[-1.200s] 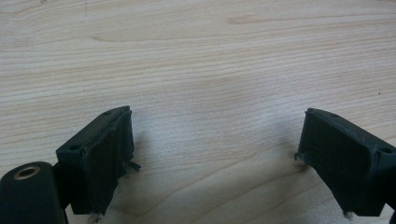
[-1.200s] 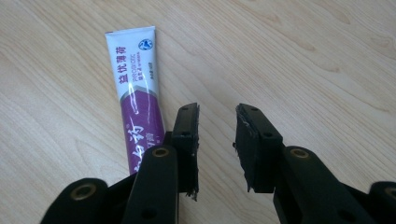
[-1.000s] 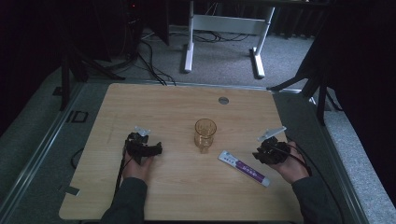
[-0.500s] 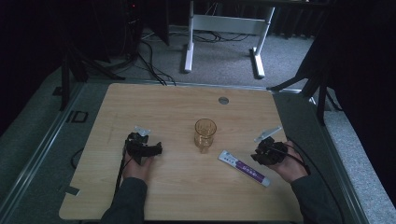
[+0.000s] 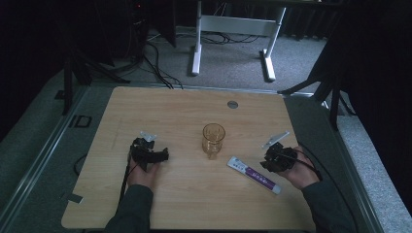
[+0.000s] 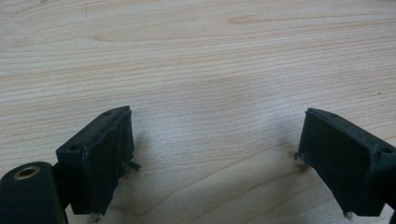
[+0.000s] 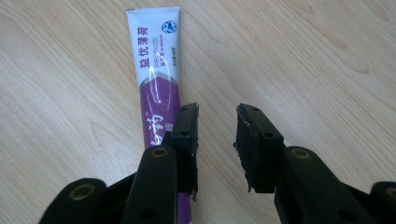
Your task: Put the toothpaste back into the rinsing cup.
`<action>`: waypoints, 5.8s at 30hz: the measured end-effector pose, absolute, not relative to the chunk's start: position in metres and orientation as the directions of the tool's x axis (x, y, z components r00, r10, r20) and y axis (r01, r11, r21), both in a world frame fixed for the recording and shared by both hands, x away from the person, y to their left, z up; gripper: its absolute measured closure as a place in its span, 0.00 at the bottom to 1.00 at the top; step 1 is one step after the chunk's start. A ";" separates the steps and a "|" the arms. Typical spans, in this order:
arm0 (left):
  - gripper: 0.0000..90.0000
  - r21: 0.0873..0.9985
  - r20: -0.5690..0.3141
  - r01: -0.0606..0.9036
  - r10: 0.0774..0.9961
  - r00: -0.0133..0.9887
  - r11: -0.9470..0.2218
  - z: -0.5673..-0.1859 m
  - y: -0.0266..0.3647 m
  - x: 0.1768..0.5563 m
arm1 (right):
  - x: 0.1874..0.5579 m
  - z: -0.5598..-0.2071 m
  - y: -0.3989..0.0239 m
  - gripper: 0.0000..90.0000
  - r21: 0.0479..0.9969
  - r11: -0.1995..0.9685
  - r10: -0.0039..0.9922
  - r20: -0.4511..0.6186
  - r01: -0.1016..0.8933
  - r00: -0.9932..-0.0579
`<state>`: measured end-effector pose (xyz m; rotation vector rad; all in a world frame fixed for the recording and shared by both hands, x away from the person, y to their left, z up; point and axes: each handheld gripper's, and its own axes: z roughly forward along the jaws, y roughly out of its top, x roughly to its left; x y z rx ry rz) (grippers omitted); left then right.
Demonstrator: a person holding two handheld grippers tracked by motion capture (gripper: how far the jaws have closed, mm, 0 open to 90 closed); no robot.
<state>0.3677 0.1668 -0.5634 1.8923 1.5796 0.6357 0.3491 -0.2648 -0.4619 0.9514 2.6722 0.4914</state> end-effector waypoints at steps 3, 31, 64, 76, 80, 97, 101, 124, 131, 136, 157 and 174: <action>0.12 0.701 -0.009 0.703 0.983 0.181 -0.123 -0.563 0.167 0.368 | 0.349 -0.462 -0.264 0.76 0.385 0.734 0.644 -0.132 0.559 -0.754; 0.12 0.701 -0.009 0.703 0.983 0.182 -0.123 -0.563 0.167 0.368 | 0.349 -0.465 -0.254 0.77 0.321 0.772 0.609 -0.130 0.548 -0.782; 0.12 0.701 -0.009 0.703 0.983 0.181 -0.123 -0.563 0.167 0.368 | 0.351 -0.468 -0.242 0.77 0.229 0.806 0.579 -0.114 0.546 -0.807; 0.12 0.701 -0.009 0.703 0.983 0.181 -0.123 -0.563 0.167 0.368 | 0.353 -0.470 -0.237 0.76 0.199 0.813 0.573 -0.104 0.547 -0.813; 0.12 0.701 -0.009 0.703 0.983 0.181 -0.123 -0.563 0.167 0.368 | 0.354 -0.471 -0.237 0.76 0.189 0.817 0.569 -0.103 0.545 -0.816; 0.12 0.701 -0.010 0.703 0.983 0.182 -0.123 -0.563 0.167 0.368 | 0.356 -0.475 -0.231 0.73 0.155 0.825 0.559 -0.094 0.543 -0.824; 0.12 0.701 -0.010 0.703 0.983 0.182 -0.123 -0.563 0.167 0.368 | 0.357 -0.476 -0.230 0.73 0.145 0.829 0.555 -0.093 0.540 -0.827; 0.12 0.701 -0.009 0.703 0.983 0.182 -0.123 -0.563 0.167 0.368 | 0.358 -0.489 -0.222 0.72 0.100 0.842 0.538 -0.074 0.530 -0.840; 0.12 0.701 -0.010 0.703 0.983 0.182 -0.123 -0.563 0.167 0.368 | 0.359 -0.495 -0.219 0.72 0.082 0.844 0.536 -0.070 0.531 -0.841; 0.12 0.701 -0.010 0.703 0.983 0.182 -0.123 -0.563 0.167 0.368 | 0.360 -0.497 -0.218 0.72 0.073 0.844 0.536 -0.069 0.532 -0.841; 0.12 0.701 -0.010 0.703 0.983 0.182 -0.123 -0.563 0.167 0.368 | 0.366 -0.509 -0.214 0.64 0.034 0.838 0.546 -0.054 0.545 -0.836; 0.12 0.701 -0.009 0.703 0.983 0.182 -0.123 -0.563 0.167 0.368 | 0.371 -0.516 -0.214 0.63 0.007 0.832 0.555 -0.024 0.555 -0.832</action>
